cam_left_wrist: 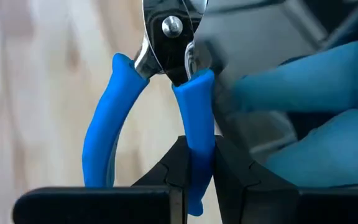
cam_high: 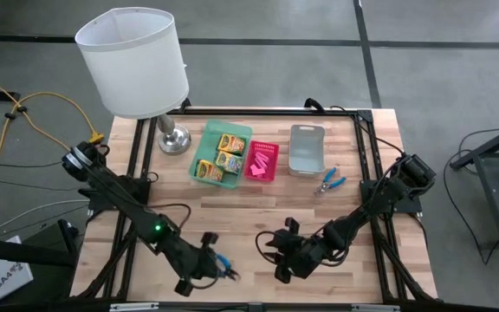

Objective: Pick & Place School Supplies
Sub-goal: Put the blue puncher into the gray bin

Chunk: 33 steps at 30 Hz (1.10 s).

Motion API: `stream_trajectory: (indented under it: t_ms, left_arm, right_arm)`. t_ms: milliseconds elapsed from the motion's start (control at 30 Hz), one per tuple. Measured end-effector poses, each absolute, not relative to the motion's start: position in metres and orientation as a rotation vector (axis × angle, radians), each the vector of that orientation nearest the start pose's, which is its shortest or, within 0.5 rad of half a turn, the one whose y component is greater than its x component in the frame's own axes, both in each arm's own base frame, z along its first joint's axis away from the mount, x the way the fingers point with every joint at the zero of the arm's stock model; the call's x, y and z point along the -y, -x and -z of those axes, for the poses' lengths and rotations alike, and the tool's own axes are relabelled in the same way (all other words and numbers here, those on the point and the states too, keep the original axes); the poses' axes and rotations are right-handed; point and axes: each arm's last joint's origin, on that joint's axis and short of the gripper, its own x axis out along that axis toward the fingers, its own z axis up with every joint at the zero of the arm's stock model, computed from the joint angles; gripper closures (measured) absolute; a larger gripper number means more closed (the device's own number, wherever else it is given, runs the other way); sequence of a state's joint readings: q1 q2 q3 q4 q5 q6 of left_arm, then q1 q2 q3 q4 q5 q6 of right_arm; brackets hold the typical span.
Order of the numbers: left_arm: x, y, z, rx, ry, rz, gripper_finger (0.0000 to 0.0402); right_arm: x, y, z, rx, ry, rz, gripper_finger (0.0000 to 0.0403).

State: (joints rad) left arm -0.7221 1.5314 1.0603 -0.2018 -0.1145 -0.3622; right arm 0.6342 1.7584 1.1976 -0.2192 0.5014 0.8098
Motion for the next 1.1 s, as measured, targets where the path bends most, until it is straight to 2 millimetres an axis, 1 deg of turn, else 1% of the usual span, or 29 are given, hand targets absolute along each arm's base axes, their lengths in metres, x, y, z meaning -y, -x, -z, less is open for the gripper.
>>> stream_trajectory:
  t_ms: [167, 400, 600, 900, 1000, 1100]
  left_arm:
    - [0.222, -0.254, -0.264, -0.541, -0.036, 0.611, 0.0365]
    - [0.223, -0.261, -0.277, -0.341, -0.140, 0.670, 0.0365]
    - [0.215, -0.272, -0.286, -0.249, -0.106, 0.768, 0.0365]
    - [0.202, -0.283, -0.295, -0.155, -0.069, 0.904, 0.0365]
    - [0.198, -0.285, -0.299, -0.119, -0.062, 0.959, 0.0365]
    - [0.196, -0.290, -0.299, -0.087, -0.039, 1.013, 0.0365]
  right_arm:
    - [-0.216, -0.316, -0.227, -0.562, -0.296, 0.056, 0.0277]
    - [-0.220, -0.322, -0.238, -0.447, -0.174, -0.035, 0.0277]
    - [-0.223, -0.326, -0.247, -0.355, -0.079, -0.105, 0.0277]
    - [-0.226, -0.328, -0.254, -0.282, 0.023, -0.172, 0.0277]
    - [-0.225, -0.330, -0.257, -0.254, 0.030, -0.188, 0.0277]
    - [-0.224, -0.332, -0.260, -0.232, 0.018, -0.244, 0.0277]
